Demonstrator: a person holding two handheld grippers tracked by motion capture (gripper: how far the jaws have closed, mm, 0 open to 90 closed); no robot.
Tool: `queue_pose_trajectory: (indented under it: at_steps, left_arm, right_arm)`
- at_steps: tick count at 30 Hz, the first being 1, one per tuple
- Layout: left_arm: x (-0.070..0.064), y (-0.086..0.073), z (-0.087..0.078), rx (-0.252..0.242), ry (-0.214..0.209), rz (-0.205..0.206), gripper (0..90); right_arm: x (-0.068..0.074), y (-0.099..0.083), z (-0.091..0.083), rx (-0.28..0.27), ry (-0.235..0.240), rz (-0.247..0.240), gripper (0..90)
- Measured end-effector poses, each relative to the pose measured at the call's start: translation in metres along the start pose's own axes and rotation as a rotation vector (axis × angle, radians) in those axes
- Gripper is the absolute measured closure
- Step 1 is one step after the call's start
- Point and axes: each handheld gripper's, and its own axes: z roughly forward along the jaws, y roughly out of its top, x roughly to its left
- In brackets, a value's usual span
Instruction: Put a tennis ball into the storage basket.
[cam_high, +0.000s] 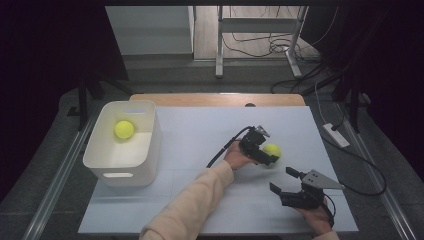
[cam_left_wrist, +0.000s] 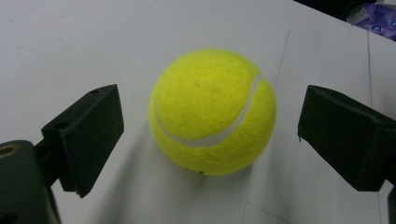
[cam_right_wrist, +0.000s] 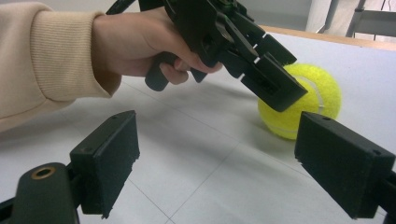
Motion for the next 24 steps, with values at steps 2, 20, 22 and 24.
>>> queue_pose_trajectory:
  at_steps: [2,20,22,24]
  left_arm:
    - [0.0001,-0.0001,0.0023,0.006,0.001,0.003,8.0]
    - [0.0023,-0.0005,0.0088,0.014,0.001,0.001,27.6]
    - [0.0028,-0.0003,0.0079,0.011,0.008,-0.002,27.8]
    - [0.0037,-0.0001,0.0061,0.010,0.009,-0.005,28.0]
  right_arm:
    - [-0.0003,-0.0002,-0.0001,-0.003,-0.003,0.003,13.6]
    - [-0.0015,-0.0010,-0.0012,0.002,-0.007,0.001,13.6]
    - [-0.0017,-0.0010,-0.0011,0.002,-0.008,0.001,13.6]
    - [-0.0019,-0.0010,-0.0011,0.002,-0.008,0.001,13.6]
